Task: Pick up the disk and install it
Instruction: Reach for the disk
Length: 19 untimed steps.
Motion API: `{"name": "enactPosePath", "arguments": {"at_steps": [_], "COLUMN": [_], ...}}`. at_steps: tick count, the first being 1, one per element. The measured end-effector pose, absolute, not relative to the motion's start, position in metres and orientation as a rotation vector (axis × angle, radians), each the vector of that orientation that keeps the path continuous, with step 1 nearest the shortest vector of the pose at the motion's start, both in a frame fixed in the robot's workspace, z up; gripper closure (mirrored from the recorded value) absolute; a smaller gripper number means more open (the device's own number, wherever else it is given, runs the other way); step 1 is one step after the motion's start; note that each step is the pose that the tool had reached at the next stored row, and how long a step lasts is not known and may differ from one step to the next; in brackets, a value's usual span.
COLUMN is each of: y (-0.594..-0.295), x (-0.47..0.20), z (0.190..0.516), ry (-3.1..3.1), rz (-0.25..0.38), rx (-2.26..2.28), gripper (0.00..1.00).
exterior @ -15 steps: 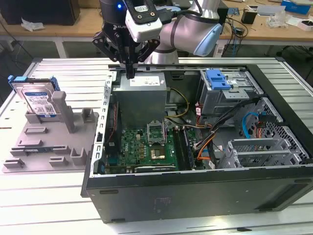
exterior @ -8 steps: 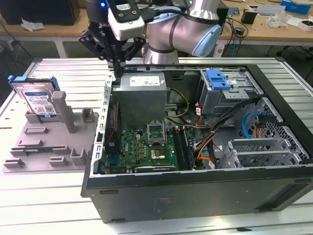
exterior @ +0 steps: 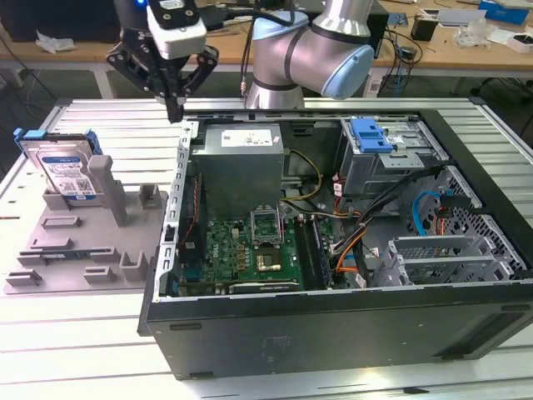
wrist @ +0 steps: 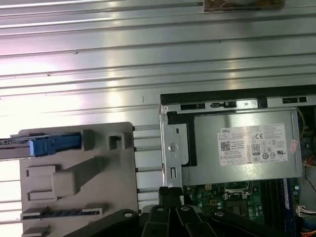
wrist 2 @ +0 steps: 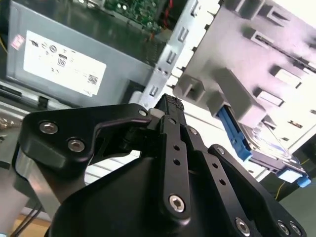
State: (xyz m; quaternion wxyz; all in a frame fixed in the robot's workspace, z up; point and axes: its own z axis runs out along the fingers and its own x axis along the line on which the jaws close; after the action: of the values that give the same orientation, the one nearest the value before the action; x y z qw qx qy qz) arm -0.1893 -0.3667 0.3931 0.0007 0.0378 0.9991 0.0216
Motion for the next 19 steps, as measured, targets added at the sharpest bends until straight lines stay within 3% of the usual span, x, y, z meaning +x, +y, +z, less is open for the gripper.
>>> {"name": "enactPosePath", "arguments": {"at_steps": [19], "y": [-0.335], "x": [-0.288], "z": [0.39], "ry": [3.154], "rz": [0.067], "rx": [0.119], "gripper": [0.89]}}
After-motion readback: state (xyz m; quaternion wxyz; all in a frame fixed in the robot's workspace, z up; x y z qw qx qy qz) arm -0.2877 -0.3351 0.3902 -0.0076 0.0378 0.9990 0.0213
